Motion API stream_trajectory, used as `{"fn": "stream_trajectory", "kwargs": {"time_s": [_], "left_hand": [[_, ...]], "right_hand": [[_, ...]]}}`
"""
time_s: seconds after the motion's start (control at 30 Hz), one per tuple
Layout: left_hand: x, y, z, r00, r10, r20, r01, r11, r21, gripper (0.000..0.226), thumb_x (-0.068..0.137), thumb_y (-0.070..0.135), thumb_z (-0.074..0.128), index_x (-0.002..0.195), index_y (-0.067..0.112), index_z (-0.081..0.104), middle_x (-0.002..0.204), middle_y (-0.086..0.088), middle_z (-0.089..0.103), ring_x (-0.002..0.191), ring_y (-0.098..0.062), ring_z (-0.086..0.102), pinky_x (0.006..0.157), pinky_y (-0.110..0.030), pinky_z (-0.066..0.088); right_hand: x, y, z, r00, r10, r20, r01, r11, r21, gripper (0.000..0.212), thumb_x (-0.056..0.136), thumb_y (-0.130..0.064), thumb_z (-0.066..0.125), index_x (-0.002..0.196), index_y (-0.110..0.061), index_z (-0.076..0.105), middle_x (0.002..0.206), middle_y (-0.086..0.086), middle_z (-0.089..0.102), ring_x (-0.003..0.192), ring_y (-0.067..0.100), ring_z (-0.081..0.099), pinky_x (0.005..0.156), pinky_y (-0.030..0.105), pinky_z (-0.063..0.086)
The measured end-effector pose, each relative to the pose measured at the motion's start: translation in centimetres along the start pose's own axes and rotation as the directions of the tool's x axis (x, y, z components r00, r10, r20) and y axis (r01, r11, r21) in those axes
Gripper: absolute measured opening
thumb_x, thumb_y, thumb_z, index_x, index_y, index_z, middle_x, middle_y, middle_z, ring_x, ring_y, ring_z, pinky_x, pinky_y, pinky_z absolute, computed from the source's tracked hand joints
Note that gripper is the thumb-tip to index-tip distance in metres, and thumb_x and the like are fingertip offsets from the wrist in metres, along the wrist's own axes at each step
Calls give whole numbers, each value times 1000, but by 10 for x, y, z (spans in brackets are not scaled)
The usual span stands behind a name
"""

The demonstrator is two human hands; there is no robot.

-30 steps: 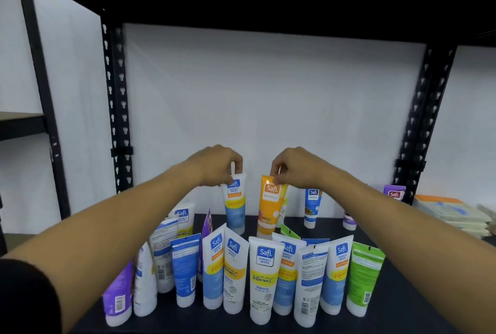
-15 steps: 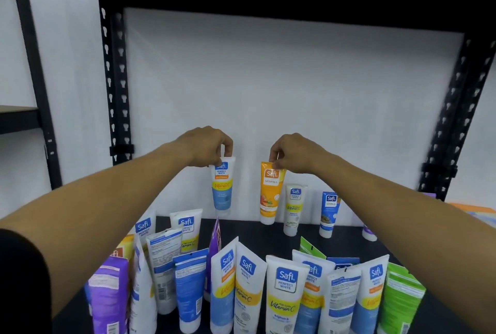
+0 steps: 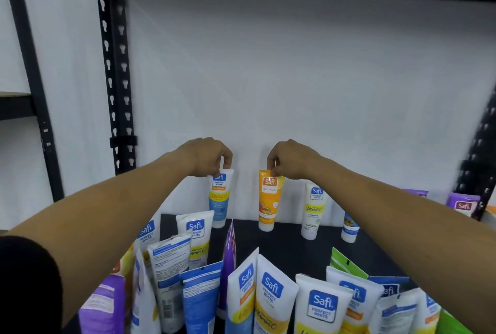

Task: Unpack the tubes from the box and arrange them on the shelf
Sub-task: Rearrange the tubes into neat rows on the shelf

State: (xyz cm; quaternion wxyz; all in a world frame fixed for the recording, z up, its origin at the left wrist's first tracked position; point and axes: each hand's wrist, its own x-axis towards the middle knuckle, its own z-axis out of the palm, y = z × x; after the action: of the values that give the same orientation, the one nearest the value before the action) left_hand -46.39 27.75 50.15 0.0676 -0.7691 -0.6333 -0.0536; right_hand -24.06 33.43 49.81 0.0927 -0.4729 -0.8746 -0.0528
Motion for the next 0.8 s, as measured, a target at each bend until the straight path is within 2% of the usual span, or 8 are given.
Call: {"fn": "stream_trajectory", "kwargs": {"time_s": [0.23,0.4,0.5,0.67,0.8], "left_hand": [[9,-3,15,1000,15,7,-15,999,31,19,87,20,72,93,31,58,84,10,53,80,-12,54,68,-27,42],[10,-7,19,1000,9,9,-9,999,41,18,87,20,72,95,30,60,85,10,54,81,-12,55,66,-26,40],[10,-8,21,1000,9,13,-9,999,49,17,87,20,71,96,30,59,84,11,54,80,-11,54,61,-25,36],[10,-8,27,1000,5,26,-7,998,55,16,88,20,69,98,29,60,89,9,55,82,-12,54,67,-26,39],[12,-10,31,1000,1,12,-1,999,45,18,88,20,69,95,32,56,92,8,55,84,-13,54,66,-26,38]], "right_hand": [[10,-1,14,1000,1,25,-1,1000,15,7,88,-24,73,94,-22,73,92,-7,61,90,14,62,75,30,51],[13,-4,21,1000,-3,21,2,1000,31,9,89,-24,72,97,-20,74,90,-7,60,88,13,60,70,28,45],[14,-5,25,1000,-1,20,0,1000,30,9,89,-24,72,97,-21,74,95,-5,63,90,14,61,74,29,48],[14,-5,29,1000,7,26,-7,1000,27,14,90,-25,72,102,-19,74,103,-2,67,92,14,62,79,29,51],[14,-4,31,1000,8,17,-9,999,49,17,90,-25,71,105,-19,73,108,-1,68,92,14,61,83,30,52]]}}
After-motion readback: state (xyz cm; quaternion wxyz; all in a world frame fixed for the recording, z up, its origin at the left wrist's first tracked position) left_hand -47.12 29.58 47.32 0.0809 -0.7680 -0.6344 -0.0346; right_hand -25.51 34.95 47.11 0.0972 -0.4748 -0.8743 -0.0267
